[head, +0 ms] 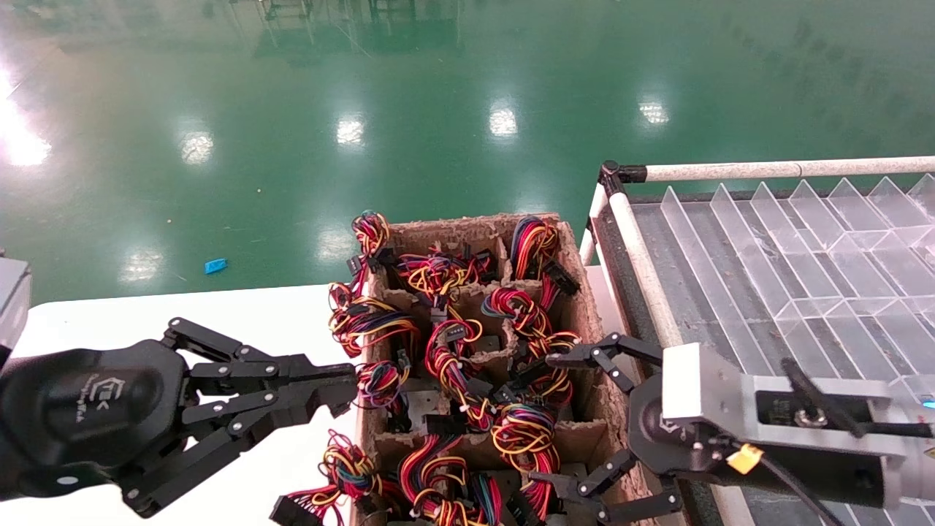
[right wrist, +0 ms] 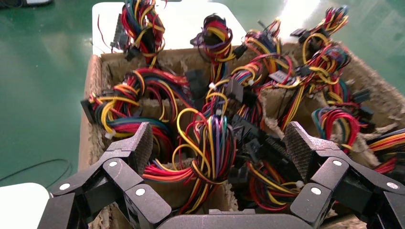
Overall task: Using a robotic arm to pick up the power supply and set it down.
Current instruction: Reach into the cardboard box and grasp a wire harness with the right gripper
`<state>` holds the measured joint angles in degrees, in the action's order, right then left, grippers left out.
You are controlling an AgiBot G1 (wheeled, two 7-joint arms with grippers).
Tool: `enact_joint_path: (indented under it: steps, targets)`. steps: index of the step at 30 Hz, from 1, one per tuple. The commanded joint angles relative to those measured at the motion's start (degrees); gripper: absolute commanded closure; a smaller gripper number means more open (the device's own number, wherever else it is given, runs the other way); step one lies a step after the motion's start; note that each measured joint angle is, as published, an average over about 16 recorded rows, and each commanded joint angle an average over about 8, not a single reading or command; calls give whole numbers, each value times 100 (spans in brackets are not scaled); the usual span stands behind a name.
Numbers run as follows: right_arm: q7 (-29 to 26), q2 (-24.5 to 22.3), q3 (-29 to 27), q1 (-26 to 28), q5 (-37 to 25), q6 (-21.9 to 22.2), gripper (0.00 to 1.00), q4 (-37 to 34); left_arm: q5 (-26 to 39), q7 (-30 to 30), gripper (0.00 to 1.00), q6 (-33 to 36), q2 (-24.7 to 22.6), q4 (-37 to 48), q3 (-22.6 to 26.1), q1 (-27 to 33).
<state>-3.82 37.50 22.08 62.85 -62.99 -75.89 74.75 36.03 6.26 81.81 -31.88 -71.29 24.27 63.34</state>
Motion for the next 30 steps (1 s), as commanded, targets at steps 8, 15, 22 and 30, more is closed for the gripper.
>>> enact_joint_path:
  steps: [8, 15, 22, 30]
  targets:
    - [94, 190, 145, 43, -247, 42, 100, -148, 0, 0, 100, 0, 0, 0, 0, 0]
    - [164, 254, 155, 39, -298, 108, 100, -237, 0, 0, 100, 0, 0, 0, 0, 0]
    - [271, 338, 164, 35, -370, 207, 100, -350, 0, 0, 100, 0, 0, 0, 0, 0]
    - [317, 392, 208, 79, -410, 148, 100, -460, 0, 0, 100, 0, 0, 0, 0, 0]
